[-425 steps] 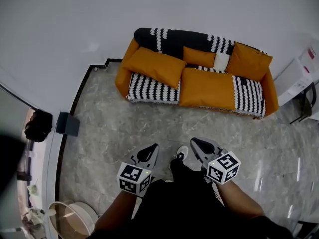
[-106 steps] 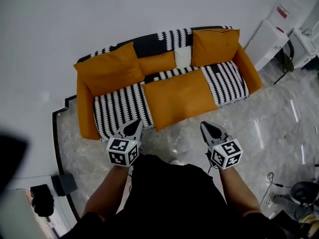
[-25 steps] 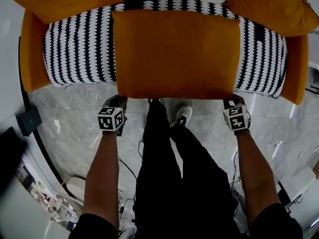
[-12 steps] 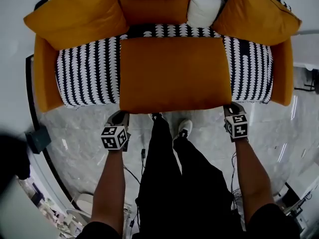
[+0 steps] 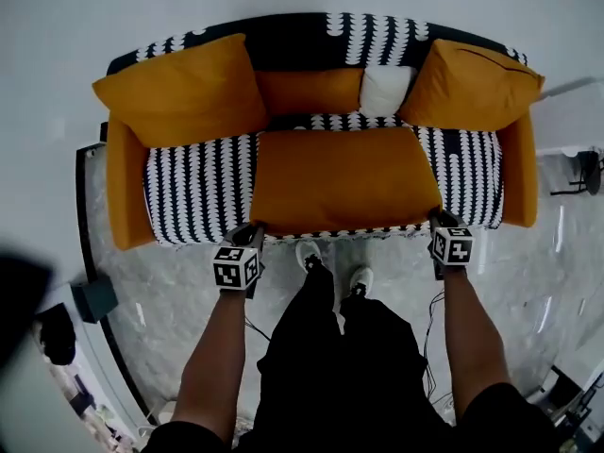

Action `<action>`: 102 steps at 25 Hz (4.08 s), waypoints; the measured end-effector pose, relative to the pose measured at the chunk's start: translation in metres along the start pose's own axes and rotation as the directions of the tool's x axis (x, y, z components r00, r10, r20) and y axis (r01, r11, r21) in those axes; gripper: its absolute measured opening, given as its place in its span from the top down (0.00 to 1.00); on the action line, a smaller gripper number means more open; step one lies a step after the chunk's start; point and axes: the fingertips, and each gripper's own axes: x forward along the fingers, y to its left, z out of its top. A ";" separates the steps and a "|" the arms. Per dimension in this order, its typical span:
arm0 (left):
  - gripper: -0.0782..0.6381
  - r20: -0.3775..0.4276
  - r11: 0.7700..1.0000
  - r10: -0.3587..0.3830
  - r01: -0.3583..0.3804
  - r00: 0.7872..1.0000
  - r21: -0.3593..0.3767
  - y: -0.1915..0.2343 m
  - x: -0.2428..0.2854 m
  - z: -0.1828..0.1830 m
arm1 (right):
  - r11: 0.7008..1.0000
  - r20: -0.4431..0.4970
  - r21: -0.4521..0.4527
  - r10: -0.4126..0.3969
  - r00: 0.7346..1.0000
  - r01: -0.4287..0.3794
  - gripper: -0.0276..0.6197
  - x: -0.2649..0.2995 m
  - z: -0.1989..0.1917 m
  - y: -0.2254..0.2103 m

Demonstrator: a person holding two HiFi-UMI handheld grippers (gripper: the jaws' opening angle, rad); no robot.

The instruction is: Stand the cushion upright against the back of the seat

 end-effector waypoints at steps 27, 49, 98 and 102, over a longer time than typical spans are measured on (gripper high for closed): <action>0.85 0.060 0.999 0.029 -0.028 0.998 -0.030 0.043 0.020 0.222 | 0.989 0.198 0.123 0.057 0.979 -0.082 0.87 0.003 0.221 -0.022; 0.85 0.241 0.996 0.080 -0.070 0.967 -0.052 0.070 0.035 0.369 | 0.968 0.388 0.150 0.127 0.913 -0.199 0.87 0.029 0.377 -0.045; 0.65 0.267 0.985 0.171 -0.166 0.948 -0.041 0.112 0.044 0.359 | 0.947 0.171 -0.258 0.240 0.956 -0.191 0.73 0.141 0.386 0.111; 0.67 0.278 0.985 0.168 -0.170 0.946 -0.015 0.098 0.027 0.350 | 0.947 0.148 -0.251 0.243 0.959 -0.201 0.73 0.147 0.388 0.113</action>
